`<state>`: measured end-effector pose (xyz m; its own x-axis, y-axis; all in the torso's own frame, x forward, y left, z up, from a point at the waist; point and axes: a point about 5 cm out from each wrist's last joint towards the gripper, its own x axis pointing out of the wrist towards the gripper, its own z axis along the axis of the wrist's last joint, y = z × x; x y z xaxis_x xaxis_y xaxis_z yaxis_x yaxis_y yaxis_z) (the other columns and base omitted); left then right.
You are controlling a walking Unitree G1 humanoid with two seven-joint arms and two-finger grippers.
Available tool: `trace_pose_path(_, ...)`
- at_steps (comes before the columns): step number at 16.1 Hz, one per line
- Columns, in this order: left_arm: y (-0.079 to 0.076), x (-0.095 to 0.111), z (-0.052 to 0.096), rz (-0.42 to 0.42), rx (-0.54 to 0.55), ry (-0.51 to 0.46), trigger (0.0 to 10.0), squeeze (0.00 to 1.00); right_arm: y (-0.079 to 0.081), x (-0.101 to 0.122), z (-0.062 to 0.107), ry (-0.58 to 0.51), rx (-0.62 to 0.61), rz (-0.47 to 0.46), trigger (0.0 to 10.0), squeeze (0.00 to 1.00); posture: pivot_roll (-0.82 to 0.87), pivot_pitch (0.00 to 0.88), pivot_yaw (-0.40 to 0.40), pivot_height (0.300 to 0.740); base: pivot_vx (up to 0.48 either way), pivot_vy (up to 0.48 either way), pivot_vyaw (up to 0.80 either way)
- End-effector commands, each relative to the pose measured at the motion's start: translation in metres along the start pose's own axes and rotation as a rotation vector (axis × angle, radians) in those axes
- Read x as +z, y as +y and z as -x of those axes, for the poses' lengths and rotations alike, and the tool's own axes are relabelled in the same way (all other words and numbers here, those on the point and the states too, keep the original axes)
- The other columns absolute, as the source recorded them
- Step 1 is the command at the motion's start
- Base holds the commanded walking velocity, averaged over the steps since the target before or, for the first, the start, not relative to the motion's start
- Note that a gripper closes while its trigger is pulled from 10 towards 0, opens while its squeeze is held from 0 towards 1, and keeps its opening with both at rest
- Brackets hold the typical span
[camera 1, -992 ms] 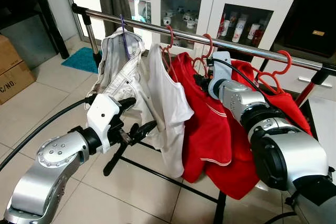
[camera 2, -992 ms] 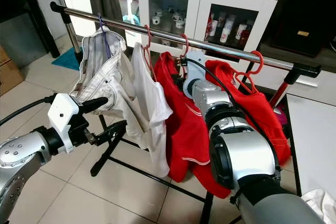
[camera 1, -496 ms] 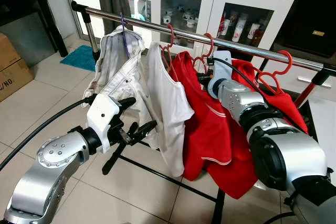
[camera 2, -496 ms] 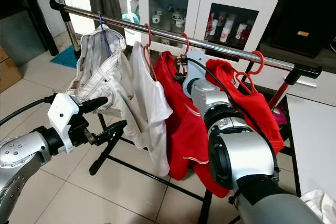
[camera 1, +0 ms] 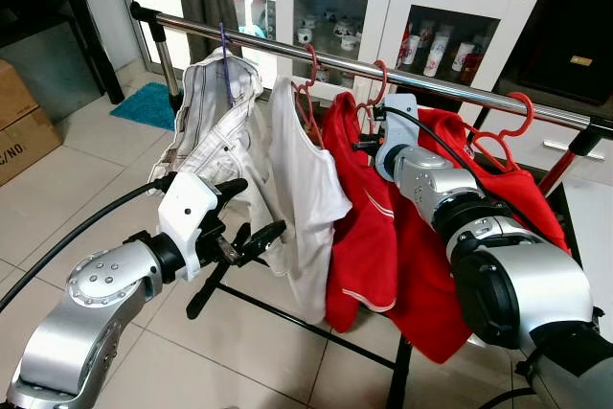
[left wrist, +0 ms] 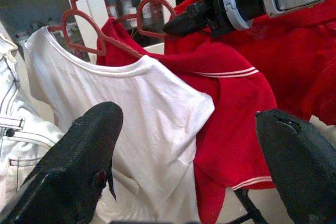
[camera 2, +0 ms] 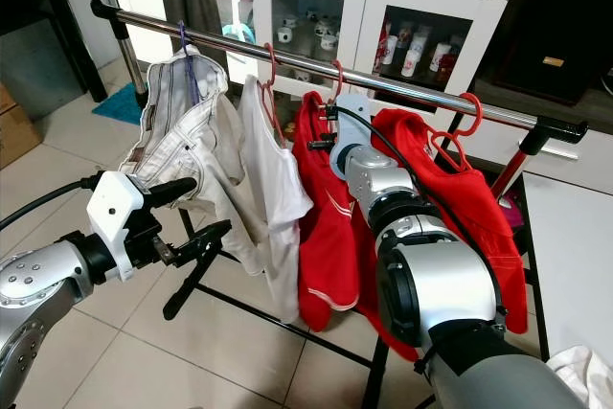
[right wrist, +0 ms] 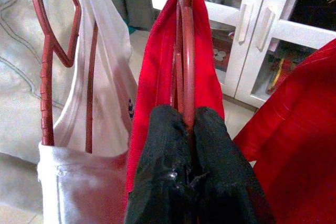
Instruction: Hang hanger
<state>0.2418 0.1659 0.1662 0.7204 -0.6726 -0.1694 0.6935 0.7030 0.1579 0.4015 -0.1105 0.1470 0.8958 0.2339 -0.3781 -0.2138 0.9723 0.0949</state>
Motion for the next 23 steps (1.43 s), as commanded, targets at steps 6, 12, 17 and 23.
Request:
trace_pose_path(6,0.004,0.005,-0.007,-0.026,-0.001,-0.012,10.0,0.4,-0.003,0.011,0.001,-0.067,0.015,-0.047,0.0,0.0,-0.02,0.0,-0.004,0.74,0.0,0.0,0.0)
trace_pose_path(12,0.019,0.01,-0.024,-0.036,0.172,-0.033,10.0,0.39,-0.021,0.025,0.008,-0.171,0.036,0.004,0.0,0.0,-0.03,0.0,0.004,0.74,0.0,0.0,0.0)
trace_pose_path(17,0.01,0.003,-0.037,-0.004,0.259,-0.037,10.0,0.27,-0.039,0.021,0.027,-0.284,0.053,0.113,0.0,0.0,-0.05,0.0,0.015,0.74,0.0,0.0,0.0)
trace_pose_path(23,0.002,-0.006,-0.034,0.044,0.309,-0.043,10.0,0.0,-0.029,-0.003,0.075,-0.372,0.115,0.131,0.0,0.0,-0.07,0.0,0.007,0.74,0.0,0.0,0.0)
